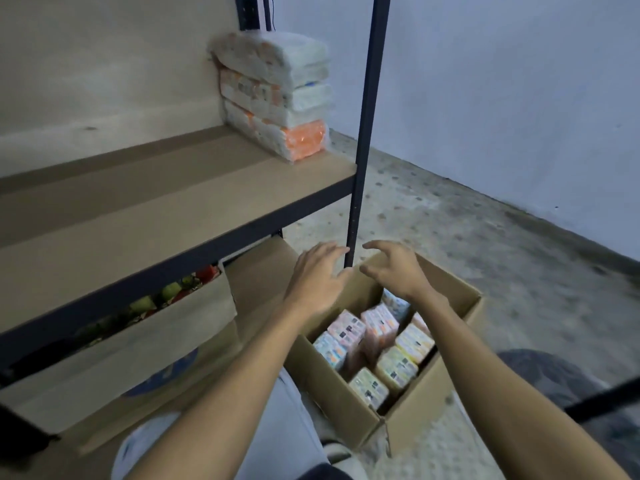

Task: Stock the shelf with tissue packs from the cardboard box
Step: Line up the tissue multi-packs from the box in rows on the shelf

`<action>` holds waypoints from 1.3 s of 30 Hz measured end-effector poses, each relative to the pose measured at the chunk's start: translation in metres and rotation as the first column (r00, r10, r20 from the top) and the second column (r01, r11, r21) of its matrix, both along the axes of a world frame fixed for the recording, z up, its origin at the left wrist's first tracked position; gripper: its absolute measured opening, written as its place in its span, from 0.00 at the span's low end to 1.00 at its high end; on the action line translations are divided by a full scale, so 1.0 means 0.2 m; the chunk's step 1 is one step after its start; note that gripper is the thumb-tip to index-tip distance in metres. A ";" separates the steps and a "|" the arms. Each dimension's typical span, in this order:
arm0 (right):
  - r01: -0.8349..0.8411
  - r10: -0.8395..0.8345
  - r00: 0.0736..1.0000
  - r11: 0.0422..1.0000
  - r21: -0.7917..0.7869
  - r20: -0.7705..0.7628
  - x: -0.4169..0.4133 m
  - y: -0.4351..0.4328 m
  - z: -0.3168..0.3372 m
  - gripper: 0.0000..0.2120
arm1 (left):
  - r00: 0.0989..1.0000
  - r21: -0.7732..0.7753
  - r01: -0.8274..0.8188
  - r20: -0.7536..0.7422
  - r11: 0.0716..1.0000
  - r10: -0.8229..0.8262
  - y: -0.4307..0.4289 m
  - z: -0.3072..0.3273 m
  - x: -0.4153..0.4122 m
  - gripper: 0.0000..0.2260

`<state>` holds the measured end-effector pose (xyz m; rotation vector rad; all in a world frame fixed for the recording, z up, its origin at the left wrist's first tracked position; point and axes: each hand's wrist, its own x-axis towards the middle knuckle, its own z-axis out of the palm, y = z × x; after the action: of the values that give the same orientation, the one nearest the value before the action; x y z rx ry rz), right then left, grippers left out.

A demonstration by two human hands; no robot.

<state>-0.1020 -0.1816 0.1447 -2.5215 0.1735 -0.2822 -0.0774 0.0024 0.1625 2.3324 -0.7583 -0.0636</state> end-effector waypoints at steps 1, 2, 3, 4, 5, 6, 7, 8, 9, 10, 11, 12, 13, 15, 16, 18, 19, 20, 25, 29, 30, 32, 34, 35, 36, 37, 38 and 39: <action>0.006 -0.006 1.000 1.000 0.003 -0.027 -0.01 -0.02 -0.04 0.22 | 0.999 0.032 0.000 -0.045 0.999 0.001 0.00 -0.07 -0.01 0.21; 0.007 -0.007 0.999 1.000 0.006 -0.052 -0.02 -0.03 -0.08 0.23 | 0.997 0.067 -0.004 -0.083 0.998 0.009 -0.01 -0.14 -0.02 0.21; 0.005 -0.005 0.997 1.000 0.004 -0.077 -0.03 -0.04 -0.13 0.23 | 0.994 0.103 -0.008 -0.109 0.995 0.019 -0.01 -0.21 -0.03 0.22; -0.001 0.001 0.995 1.000 0.000 -0.100 -0.04 -0.05 -0.17 0.24 | 0.991 0.134 -0.010 -0.133 0.991 0.028 -0.02 -0.26 -0.03 0.22; -0.008 0.008 0.992 1.000 -0.002 -0.125 -0.04 -0.06 -0.22 0.24 | 0.986 0.163 -0.007 -0.160 0.987 0.034 -0.02 -0.32 -0.04 0.23; -0.020 0.020 0.989 1.000 -0.002 -0.147 -0.04 -0.07 -0.27 0.25 | 0.982 0.189 -0.002 -0.186 0.982 0.038 -0.03 -0.37 -0.04 0.23; -0.032 0.032 0.985 0.999 0.004 -0.169 -0.04 -0.07 -0.31 0.25 | 0.978 0.213 0.005 -0.205 0.977 0.040 -0.04 -0.41 -0.04 0.24; -0.041 0.043 0.981 0.999 0.013 -0.190 -0.04 -0.08 -0.36 0.26 | 0.974 0.233 0.008 -0.221 0.973 0.045 -0.05 -0.45 -0.05 0.24; -0.050 0.053 0.977 0.999 0.021 -0.209 -0.03 -0.09 -0.41 0.26 | 0.971 0.249 0.011 -0.234 0.969 0.050 -0.06 -0.49 -0.05 0.24; -0.059 0.063 0.971 0.998 0.025 -0.231 -0.03 -0.10 -0.46 0.26 | 0.966 0.263 0.012 -0.253 0.965 0.057 -0.07 -0.52 -0.05 0.25; -0.074 0.076 0.964 0.997 0.020 -0.256 -0.02 -0.11 -0.51 0.25 | 0.959 0.276 0.017 -0.277 0.961 0.063 -0.08 -0.56 -0.04 0.25; -0.095 0.094 0.954 0.995 0.007 -0.285 -0.01 -0.11 -0.55 0.25 | 0.949 0.286 0.018 -0.306 0.958 0.073 -0.09 -0.59 -0.04 0.25; -0.120 0.112 0.943 0.993 -0.007 -0.313 0.00 -0.12 -0.59 0.26 | 0.934 0.293 0.017 -0.345 0.956 0.089 -0.11 -0.62 -0.03 0.25; -0.175 0.159 0.922 0.984 -0.013 -0.352 0.03 -0.13 -0.66 0.30 | 0.898 0.293 0.008 -0.422 0.956 0.122 -0.13 -0.67 -0.01 0.25; -0.198 0.180 0.915 0.980 -0.013 -0.362 0.05 -0.13 -0.69 0.32 | 0.885 0.289 0.002 -0.446 0.957 0.133 -0.15 -0.69 0.01 0.24; -0.235 0.204 0.898 0.972 -0.032 -0.390 0.09 -0.14 -0.75 0.35 | 0.869 0.297 -0.014 -0.468 0.955 0.159 -0.17 -0.72 0.04 0.25; -0.256 0.217 0.889 0.966 -0.045 -0.403 0.12 -0.14 -0.78 0.37 | 0.860 0.306 -0.022 -0.479 0.952 0.174 -0.18 -0.74 0.06 0.25; -0.277 0.231 0.879 0.959 -0.054 -0.418 0.14 -0.14 -0.81 0.39 | 0.847 0.315 -0.033 -0.495 0.949 0.194 -0.19 -0.76 0.08 0.25; -0.352 0.285 0.832 0.934 -0.056 -0.477 0.26 -0.15 -0.94 0.40 | 0.785 0.365 -0.032 -0.567 0.931 0.250 -0.23 -0.88 0.14 0.27; -0.455 0.374 0.783 0.889 -0.048 -0.498 0.31 -0.17 -1.02 0.46 | 0.725 0.458 0.018 -0.618 0.889 0.304 -0.26 -0.96 0.17 0.31; -0.477 0.389 0.768 0.878 -0.049 -0.509 0.32 -0.17 -1.03 0.47 | 0.707 0.483 0.008 -0.621 0.876 0.337 -0.26 -0.98 0.18 0.34; -0.520 0.414 0.746 0.852 -0.068 -0.522 0.33 -0.17 -1.06 0.49 | 0.682 0.529 -0.008 -0.617 0.848 0.392 -0.26 -1.02 0.18 0.40; -0.548 0.416 0.728 0.831 -0.097 -0.545 0.35 -0.17 -1.09 0.49 | 0.687 0.569 -0.015 -0.591 0.822 0.422 -0.26 -1.05 0.18 0.44; -0.561 0.415 0.722 0.819 -0.117 -0.553 0.35 -0.17 -1.11 0.49 | 0.692 0.583 -0.020 -0.578 0.812 0.432 -0.26 -1.06 0.18 0.46; -0.569 0.413 0.718 0.811 -0.133 -0.560 0.36 -0.17 -1.13 0.50 | 0.695 0.593 -0.024 -0.569 0.805 0.440 -0.26 -1.07 0.18 0.48; -0.572 0.410 0.719 0.807 -0.144 -0.561 0.36 -0.17 -1.14 0.50 | 0.692 0.600 -0.025 -0.567 0.800 0.447 -0.26 -1.09 0.17 0.49; -0.569 0.405 0.724 0.808 -0.152 -0.559 0.36 -0.18 -1.15 0.49 | 0.693 0.602 -0.031 -0.562 0.798 0.451 -0.27 -1.10 0.17 0.49; -0.569 0.403 0.727 0.807 -0.159 -0.557 0.36 -0.18 -1.16 0.48 | 0.693 0.604 -0.035 -0.559 0.796 0.455 -0.27 -1.11 0.17 0.49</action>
<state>-0.0295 -0.2179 -0.0865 -2.7895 -0.3876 0.6238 -0.0441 -0.0517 -0.0598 2.6200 0.0046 -1.1076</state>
